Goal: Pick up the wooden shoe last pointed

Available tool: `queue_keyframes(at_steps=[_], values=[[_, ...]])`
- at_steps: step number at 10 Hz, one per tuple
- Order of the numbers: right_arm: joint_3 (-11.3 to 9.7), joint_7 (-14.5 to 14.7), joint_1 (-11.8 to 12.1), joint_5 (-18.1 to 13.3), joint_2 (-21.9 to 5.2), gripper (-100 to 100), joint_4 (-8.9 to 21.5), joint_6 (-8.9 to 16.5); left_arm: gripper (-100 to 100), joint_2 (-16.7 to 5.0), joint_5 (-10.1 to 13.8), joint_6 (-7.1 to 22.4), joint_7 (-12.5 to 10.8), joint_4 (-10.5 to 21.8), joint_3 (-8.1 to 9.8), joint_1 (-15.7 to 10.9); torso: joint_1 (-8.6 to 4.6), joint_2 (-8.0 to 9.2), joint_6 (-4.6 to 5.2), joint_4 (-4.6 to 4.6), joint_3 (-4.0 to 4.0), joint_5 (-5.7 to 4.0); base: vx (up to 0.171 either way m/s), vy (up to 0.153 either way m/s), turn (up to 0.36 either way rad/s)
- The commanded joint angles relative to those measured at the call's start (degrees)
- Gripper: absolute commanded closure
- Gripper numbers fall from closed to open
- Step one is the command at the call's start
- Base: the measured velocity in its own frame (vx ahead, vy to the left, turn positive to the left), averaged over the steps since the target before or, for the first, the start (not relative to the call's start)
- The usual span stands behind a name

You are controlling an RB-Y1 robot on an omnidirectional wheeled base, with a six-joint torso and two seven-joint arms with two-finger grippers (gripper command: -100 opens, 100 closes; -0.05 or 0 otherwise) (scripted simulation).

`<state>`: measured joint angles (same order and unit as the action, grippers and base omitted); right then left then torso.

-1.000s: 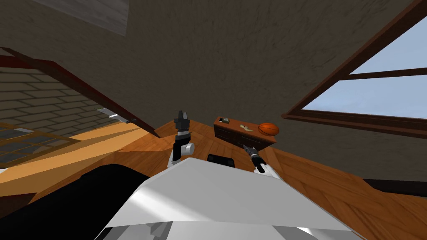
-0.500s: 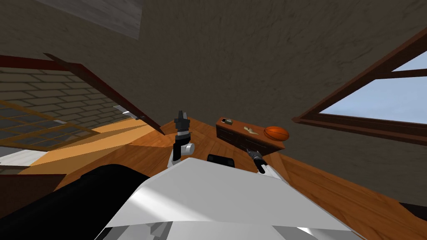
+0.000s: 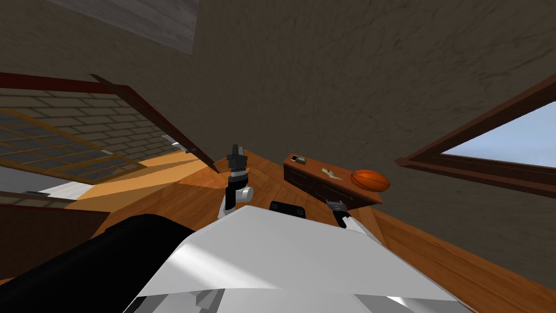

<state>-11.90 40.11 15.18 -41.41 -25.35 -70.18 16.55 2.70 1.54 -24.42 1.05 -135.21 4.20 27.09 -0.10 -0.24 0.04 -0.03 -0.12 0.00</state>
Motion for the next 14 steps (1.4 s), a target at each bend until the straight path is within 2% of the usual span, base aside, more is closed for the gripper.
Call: queue_keyframes(at_steps=[1,2,3,4,5,6,7,8,10,11,12,14], values=[[-0.17,0.22,-0.42,-0.04,-0.34,-100,1.65,0.26,0,0.0,0.0,0.0,0.0,0.0,0.0,0.0,0.0,0.0,0.0,0.0,0.0,0.0,0.031,-0.009,-0.021],[-0.9,1.45,-1.55,-1.68,-1.57,-100,3.86,1.95,0,0.0,0.0,0.0,0.0,0.0,0.0,0.0,0.01,0.11,0.02,0.02,0.06,0.0,0.051,-0.011,0.152],[-0.9,1.45,-1.55,-1.68,-1.57,-100,4.89,1.95,0,0.0,0.0,0.0,0.0,0.0,0.0,-0.01,0.0,0.06,-0.03,0.02,0.04,0.0,0.057,-0.016,0.114],[-1.62,2.59,-2.67,-3.24,-2.74,-100,7.01,3.54,0,0.0,0.0,0.0,0.0,0.0,0.0,0.0,-0.02,0.05,0.0,0.01,0.03,0.0,0.075,-0.025,0.213],[-1.62,2.59,-2.67,-3.24,-2.74,-100,8.03,3.54,0,0.0,0.0,0.0,0.0,0.0,0.0,-0.01,-0.06,-0.02,-0.03,0.01,0.0,0.0,0.069,-0.034,0.122],[-2.34,3.64,-3.74,-4.73,-3.87,-100,10.04,5.01,0,0.0,0.0,0.0,0.0,0.0,0.0,0.0,-0.07,0.0,0.01,0.0,0.0,-0.01,0.078,-0.03,0.199],[-2.34,3.64,-3.74,-4.73,-3.87,-100,11.05,5.01,0,0.0,0.0,0.0,0.0,0.0,0.0,0.0,-0.07,-0.05,-0.03,0.0,-0.02,-0.01,0.071,-0.029,0.105],[-3.07,4.6,-4.77,-6.13,-4.92,-100,12.39,6.36,0,0.0,0.0,0.0,0.0,0.0,0.0,0.0,-0.05,-0.02,0.01,-0.01,-0.01,-0.01,0.083,-0.042,0.177],[-3.07,4.6,-4.77,-6.13,-4.92,-100,13.94,6.36,0,0.0,0.0,0.0,0.0,0.0,0.0,0.0,-0.09,-0.04,0.01,-0.01,-0.03,-0.02,0.053,-0.031,0.052],[-3.79,5.47,-5.74,-7.44,-5.9,-100,16.01,7.59,0,0.0,0.0,0.0,0.0,0.0,0.0,0.0,-0.01,0.08,0.03,0.01,0.04,-0.01,0.06,-0.026,0.199],[-3.79,5.47,-5.74,-7.44,-5.9,-100,16.69,7.59,0,0.0,0.0,0.0,0.0,0.0,0.0,-0.01,-0.03,0.02,-0.03,0.02,0.02,0.0,0.066,-0.043,0.113],[-5.2,6.93,-7.48,-9.75,-7.59,-100,20.69,9.64,0,0.0,0.0,0.0,0.0,0.0,0.0,0.0,-0.11,-0.05,-0.01,0.0,-0.03,-0.02,0.094,-0.066,0.201]])
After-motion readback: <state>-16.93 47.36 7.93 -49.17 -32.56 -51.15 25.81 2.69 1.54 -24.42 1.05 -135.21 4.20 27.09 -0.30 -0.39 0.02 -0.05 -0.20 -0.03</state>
